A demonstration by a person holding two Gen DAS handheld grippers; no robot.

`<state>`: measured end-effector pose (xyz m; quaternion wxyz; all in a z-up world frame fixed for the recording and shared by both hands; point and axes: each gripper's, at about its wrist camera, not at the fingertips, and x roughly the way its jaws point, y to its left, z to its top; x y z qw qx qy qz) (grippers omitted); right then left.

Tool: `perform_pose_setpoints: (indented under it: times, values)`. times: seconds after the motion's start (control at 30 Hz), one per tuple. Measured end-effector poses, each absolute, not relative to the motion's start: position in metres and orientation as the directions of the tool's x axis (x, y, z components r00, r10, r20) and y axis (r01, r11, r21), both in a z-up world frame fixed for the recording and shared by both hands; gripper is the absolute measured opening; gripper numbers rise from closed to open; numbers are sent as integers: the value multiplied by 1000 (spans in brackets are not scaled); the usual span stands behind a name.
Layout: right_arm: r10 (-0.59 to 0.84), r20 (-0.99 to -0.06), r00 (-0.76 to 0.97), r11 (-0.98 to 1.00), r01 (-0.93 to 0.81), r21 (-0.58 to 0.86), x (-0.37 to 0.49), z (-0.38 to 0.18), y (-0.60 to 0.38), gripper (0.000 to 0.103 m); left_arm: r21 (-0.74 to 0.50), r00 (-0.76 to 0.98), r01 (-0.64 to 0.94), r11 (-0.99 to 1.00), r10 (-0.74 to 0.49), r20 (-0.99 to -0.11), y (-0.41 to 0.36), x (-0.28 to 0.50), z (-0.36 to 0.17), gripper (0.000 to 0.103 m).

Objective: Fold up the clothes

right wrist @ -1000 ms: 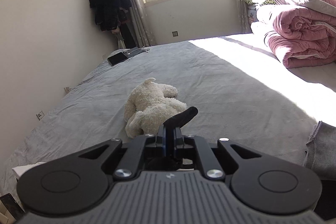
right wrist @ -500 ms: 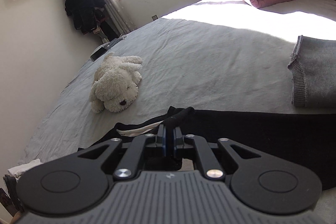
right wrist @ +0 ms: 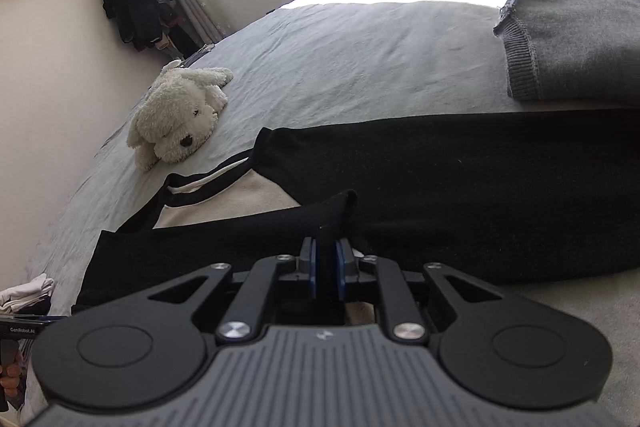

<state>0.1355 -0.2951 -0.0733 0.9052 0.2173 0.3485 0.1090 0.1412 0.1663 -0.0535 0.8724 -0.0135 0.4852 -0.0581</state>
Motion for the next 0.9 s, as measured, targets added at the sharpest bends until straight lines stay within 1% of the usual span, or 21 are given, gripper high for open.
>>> perform_pose_setpoints:
  times: [0.07,0.2,0.23,0.27,0.33,0.43,0.5,0.53,0.6,0.63,0.67,0.7,0.87,0.9]
  values:
    - [364,-570,737,871,-51,489,132,-75,-298,16,-109,534,80,991,-135,-835,176,141,-48,73]
    - [388,-552,738,853,-62,518,128,-71,-303,20,-225,589,24,974,-196,-784,199,139,-32,73]
    - [392,-539,745,846,-62,530,127,-70,-305,30,-262,606,7,965,-213,-766,203,138,-29,73]
    - [396,-528,751,840,-64,539,127,-69,-305,37,-291,619,-2,957,-228,-751,204,138,-27,73]
    - [392,-524,756,842,-66,535,131,-68,-302,38,-342,648,1,940,-261,-715,200,141,-26,73]
    - [341,-530,776,872,-52,486,138,-70,-294,38,-374,678,6,927,-279,-680,186,146,-30,71]
    - [307,-533,788,891,-41,452,143,-71,-289,36,-388,694,5,922,-282,-663,177,150,-35,71]
    - [290,-538,791,901,-36,433,144,-73,-287,35,-391,704,1,920,-278,-654,173,153,-39,68]
    - [270,-538,798,911,-32,411,146,-74,-287,24,-409,737,-26,912,-259,-625,168,157,-47,65]
    - [266,-535,802,914,-33,405,146,-75,-288,14,-430,749,-44,902,-255,-612,167,160,-52,64]
    - [262,-531,806,916,-34,400,145,-75,-289,11,-461,757,-66,885,-256,-600,168,166,-59,62]
    - [258,-528,809,918,-35,395,145,-75,-290,9,-491,761,-84,867,-262,-593,169,171,-64,58]
    - [250,-508,824,932,-62,357,145,-71,-291,6,-584,785,-117,804,-285,-550,180,190,-76,58]
    - [251,-504,826,935,-73,347,145,-69,-290,5,-594,782,-125,795,-290,-552,182,192,-81,55]
